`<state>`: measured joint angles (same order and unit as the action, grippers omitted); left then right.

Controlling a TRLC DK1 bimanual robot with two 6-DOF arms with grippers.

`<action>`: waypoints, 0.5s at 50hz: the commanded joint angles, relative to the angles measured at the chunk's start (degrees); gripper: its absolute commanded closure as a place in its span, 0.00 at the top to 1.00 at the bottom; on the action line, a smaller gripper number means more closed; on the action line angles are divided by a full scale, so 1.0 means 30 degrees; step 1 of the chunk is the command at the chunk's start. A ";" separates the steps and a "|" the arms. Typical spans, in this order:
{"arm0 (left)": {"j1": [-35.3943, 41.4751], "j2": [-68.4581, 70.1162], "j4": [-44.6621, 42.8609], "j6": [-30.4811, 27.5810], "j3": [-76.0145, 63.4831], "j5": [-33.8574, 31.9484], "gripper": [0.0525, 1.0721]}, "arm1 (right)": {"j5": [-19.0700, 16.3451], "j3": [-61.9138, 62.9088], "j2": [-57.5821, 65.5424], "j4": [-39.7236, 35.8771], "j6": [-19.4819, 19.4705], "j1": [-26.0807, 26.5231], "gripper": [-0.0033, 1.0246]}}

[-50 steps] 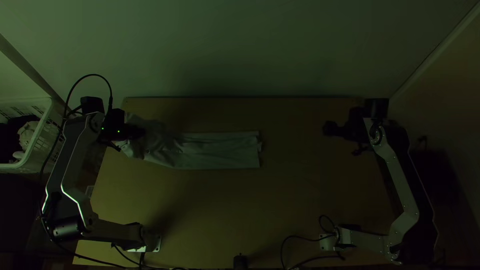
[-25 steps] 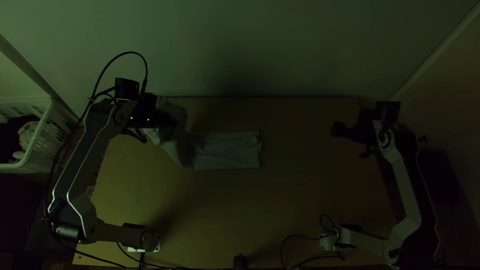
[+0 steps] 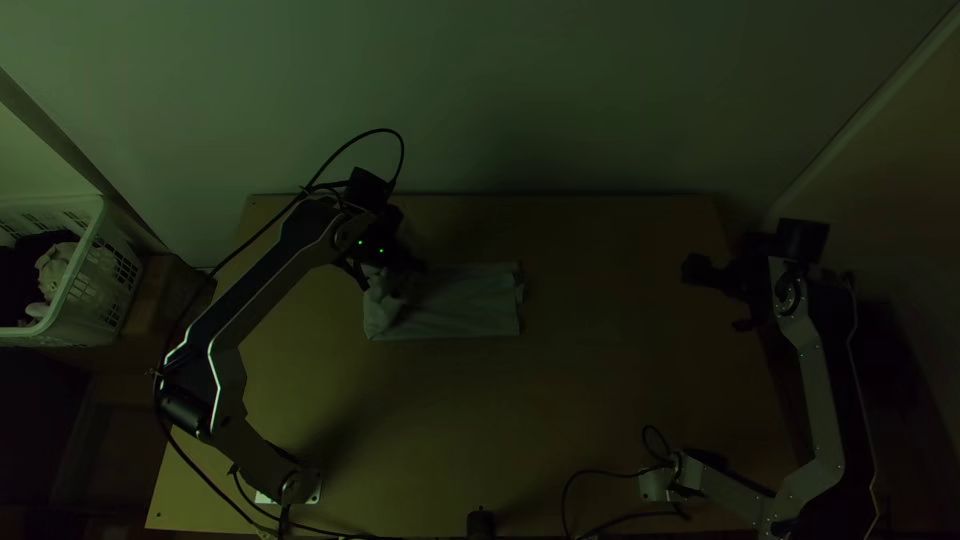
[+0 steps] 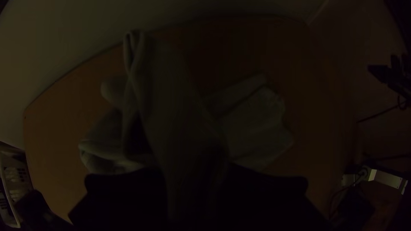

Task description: Fold the t-shirt

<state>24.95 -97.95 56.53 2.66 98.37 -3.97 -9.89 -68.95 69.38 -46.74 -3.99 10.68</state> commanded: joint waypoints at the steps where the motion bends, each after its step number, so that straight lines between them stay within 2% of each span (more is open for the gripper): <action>1: 0.1351 -0.1422 0.0521 0.0492 0.1137 0.0766 0.02 | 0.0074 0.0834 -0.0716 0.0024 0.0334 0.0308 0.96; 16: 0.3226 -0.5230 0.0814 0.1341 0.3686 0.0766 0.04 | 0.0074 0.2094 -0.2093 0.0024 0.0304 0.0660 0.96; 17: 0.3373 -0.5406 0.0755 0.1341 0.3803 0.0766 0.09 | 0.0074 0.2152 -0.2181 0.0024 0.0304 0.0689 0.96; 18: 0.3490 -0.5523 0.0755 0.1283 0.3979 0.0766 0.18 | 0.0074 0.2240 -0.2269 0.0024 0.0304 0.0689 0.96; 23: 0.4164 -0.6373 0.1019 0.1253 0.4916 0.0736 0.83 | 0.0074 0.2563 -0.2679 0.0024 0.0246 0.0748 0.96; 24: 0.4340 -0.6666 0.1283 0.1253 0.5297 0.0766 0.92 | 0.0074 0.2680 -0.2767 0.0024 0.0216 0.0748 0.96; 25: 0.4515 -0.6988 0.1634 0.1253 0.5795 0.0766 0.96 | 0.0074 0.2768 -0.2855 0.0024 0.0216 0.0748 0.96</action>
<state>36.03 -116.09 59.27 5.61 110.13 -1.85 -9.89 -62.87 62.59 -46.76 -3.99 12.21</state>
